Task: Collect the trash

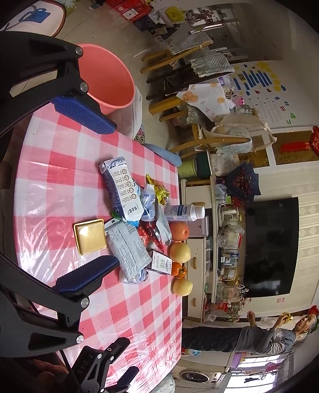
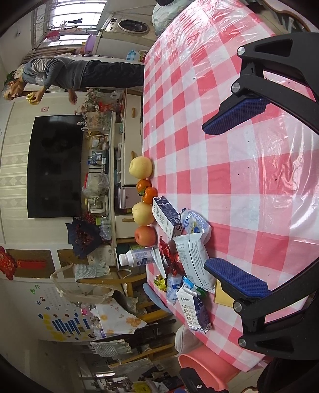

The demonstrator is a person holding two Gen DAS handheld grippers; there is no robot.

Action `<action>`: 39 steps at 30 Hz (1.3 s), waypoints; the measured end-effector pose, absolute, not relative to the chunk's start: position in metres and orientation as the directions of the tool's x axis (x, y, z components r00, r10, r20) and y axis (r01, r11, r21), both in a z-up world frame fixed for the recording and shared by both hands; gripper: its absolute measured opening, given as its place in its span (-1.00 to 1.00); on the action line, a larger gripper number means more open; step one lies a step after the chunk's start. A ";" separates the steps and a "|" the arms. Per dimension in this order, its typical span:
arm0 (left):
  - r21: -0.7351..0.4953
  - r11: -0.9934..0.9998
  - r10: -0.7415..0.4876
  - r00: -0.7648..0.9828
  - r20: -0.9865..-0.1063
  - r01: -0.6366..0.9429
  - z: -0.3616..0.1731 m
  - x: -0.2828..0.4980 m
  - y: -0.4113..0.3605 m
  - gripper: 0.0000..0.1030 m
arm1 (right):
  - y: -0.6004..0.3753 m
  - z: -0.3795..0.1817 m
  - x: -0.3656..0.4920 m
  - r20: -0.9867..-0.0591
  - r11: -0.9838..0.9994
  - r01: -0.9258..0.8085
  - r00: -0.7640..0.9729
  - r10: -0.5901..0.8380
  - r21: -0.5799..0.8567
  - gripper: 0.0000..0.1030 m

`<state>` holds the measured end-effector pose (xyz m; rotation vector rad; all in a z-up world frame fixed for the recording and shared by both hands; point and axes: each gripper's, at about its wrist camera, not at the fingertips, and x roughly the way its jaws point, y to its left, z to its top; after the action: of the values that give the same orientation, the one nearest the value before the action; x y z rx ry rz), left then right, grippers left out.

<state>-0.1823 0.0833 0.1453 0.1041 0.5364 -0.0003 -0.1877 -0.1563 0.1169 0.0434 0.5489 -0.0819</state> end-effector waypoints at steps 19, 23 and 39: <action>0.049 0.997 -0.028 0.844 -0.535 0.064 0.137 -0.187 0.079 0.93 | -0.156 0.113 -0.187 -0.521 0.995 0.092 0.848 -0.097 -0.036 0.93; 0.037 0.997 -0.038 0.837 -0.546 0.069 0.132 -0.185 0.079 0.93 | -0.156 0.110 -0.185 -0.523 0.995 0.093 0.847 -0.099 -0.037 0.93; -0.052 0.995 -0.096 0.805 -0.585 0.081 0.106 -0.176 0.086 0.93 | -0.160 0.091 -0.172 -0.583 0.999 0.037 0.812 -0.013 0.029 0.93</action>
<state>-0.1759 0.0860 0.1060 -0.0245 0.6278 -0.0952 -0.1722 -0.1604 0.0910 0.0392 0.6221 -0.0265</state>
